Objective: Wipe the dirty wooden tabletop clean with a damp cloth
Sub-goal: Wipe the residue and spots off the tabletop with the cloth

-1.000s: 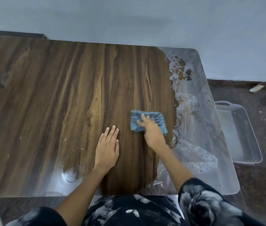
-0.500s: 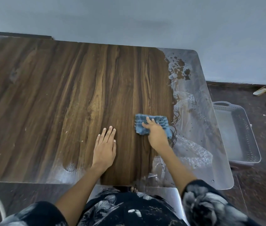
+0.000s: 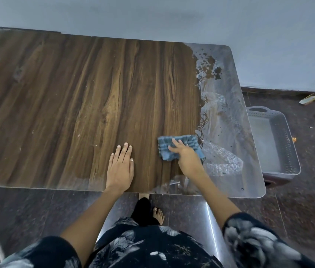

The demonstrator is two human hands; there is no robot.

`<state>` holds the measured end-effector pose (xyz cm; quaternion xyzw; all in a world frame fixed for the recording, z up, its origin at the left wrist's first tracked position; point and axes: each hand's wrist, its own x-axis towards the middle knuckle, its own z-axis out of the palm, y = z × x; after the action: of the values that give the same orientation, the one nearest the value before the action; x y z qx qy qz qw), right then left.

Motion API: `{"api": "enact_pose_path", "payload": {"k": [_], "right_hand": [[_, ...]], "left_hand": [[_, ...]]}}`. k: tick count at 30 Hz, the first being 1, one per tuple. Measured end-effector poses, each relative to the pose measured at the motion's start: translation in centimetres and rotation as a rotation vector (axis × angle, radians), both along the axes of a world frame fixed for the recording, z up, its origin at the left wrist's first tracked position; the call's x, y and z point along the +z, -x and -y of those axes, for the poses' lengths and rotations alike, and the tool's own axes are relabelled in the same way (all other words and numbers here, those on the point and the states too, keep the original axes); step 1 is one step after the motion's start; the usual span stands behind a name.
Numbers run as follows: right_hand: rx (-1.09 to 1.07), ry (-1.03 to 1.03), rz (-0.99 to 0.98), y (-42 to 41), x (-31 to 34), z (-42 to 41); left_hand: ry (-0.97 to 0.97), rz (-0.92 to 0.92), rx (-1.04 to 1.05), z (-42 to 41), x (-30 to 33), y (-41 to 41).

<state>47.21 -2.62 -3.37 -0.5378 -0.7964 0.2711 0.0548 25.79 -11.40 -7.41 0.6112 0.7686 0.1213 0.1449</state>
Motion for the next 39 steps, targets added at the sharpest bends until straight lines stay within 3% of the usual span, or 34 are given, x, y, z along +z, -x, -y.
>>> {"api": "enact_pose_path", "payload": {"k": [3, 8, 14, 19, 23, 26, 33, 39], "right_hand": [[-0.029, 0.018, -0.012, 3.4, -0.4, 2.2], [0.278, 0.073, -0.136, 1.9, -1.3, 9.3], [0.062, 0.0, -0.041, -4.4, -0.9, 8.3], [-0.135, 0.0, 0.005, 1.1, -0.7, 6.1], [0.075, 0.069, -0.01, 4.9, -0.8, 9.6], [0.149, 0.088, -0.062, 2.9, -1.4, 12.0], [-0.222, -0.027, -0.02, -4.2, -0.1, 10.5], [-0.331, -0.033, -0.003, 1.7, -0.8, 6.3]], "left_hand": [[0.01, 0.001, 0.002, 1.1, 0.0, -0.2], [0.009, -0.007, -0.017, 3.1, -0.1, -0.1], [0.033, -0.018, -0.058, 4.3, 0.0, 0.6], [0.089, -0.026, -0.09, 3.9, 0.8, 1.2], [0.109, 0.007, -0.117, 3.4, 1.2, 1.7], [0.119, 0.02, -0.136, 3.0, 1.5, 2.0], [0.108, 0.009, -0.238, 1.6, 1.4, 2.0], [0.128, -0.003, -0.299, 0.9, 1.7, 1.1]]}}
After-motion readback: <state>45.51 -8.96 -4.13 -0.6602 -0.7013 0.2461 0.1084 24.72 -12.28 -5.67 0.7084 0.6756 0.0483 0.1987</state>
